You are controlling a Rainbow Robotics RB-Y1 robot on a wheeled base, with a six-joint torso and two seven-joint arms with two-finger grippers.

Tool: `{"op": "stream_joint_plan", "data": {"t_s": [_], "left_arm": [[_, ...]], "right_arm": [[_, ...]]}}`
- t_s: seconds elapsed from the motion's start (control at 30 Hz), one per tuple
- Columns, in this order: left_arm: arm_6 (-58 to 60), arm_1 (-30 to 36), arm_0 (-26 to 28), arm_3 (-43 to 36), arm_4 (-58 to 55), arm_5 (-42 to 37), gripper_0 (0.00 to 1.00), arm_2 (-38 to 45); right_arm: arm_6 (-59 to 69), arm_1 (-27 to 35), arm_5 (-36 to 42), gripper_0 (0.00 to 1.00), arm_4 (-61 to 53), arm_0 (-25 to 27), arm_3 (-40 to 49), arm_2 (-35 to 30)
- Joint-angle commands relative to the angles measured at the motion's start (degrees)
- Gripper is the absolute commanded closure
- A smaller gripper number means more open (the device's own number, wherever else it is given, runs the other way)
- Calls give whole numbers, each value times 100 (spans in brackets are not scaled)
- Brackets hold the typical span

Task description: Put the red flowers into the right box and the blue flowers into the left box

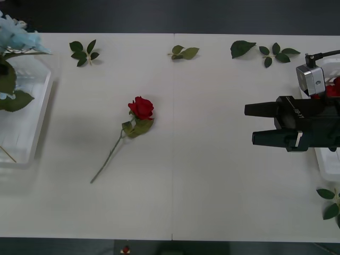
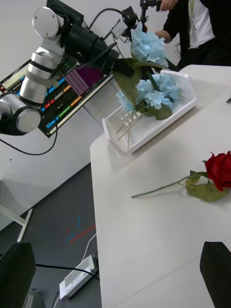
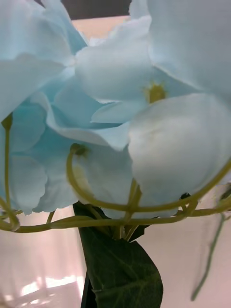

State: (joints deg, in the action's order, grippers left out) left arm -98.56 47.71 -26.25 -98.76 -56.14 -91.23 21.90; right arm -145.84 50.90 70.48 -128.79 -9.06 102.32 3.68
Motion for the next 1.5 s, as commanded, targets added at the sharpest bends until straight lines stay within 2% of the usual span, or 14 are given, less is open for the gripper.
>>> {"op": "stream_joint_plan", "data": {"t_s": [0.03,0.33,0.5,0.63,0.77,1.1,1.3,1.5], "left_arm": [[21,529,147,-170,15,26,100,500],[21,898,1035,-73,402,571,100,1273],[-164,898,1369,481,402,1107,100,1449],[-674,898,1369,1377,235,1687,100,1440],[-1052,898,1369,1913,95,2285,100,1194],[-1025,880,1369,2282,306,2988,100,403],[-1052,871,1377,2819,-11,3665,100,-160],[-1078,871,1377,2906,-178,3762,100,-265]], "right_arm": [[-191,17,-8,0,-85,-34,148,45],[-191,17,-8,0,-85,-34,148,45],[-191,17,-8,0,-85,-34,148,45],[-191,17,-8,0,-85,-34,148,45],[-191,17,-8,0,-85,-34,148,45],[-191,17,-8,0,-85,-34,148,45],[-191,17,-8,0,-85,-34,148,45],[-191,17,-8,0,-85,-34,148,45]]}}
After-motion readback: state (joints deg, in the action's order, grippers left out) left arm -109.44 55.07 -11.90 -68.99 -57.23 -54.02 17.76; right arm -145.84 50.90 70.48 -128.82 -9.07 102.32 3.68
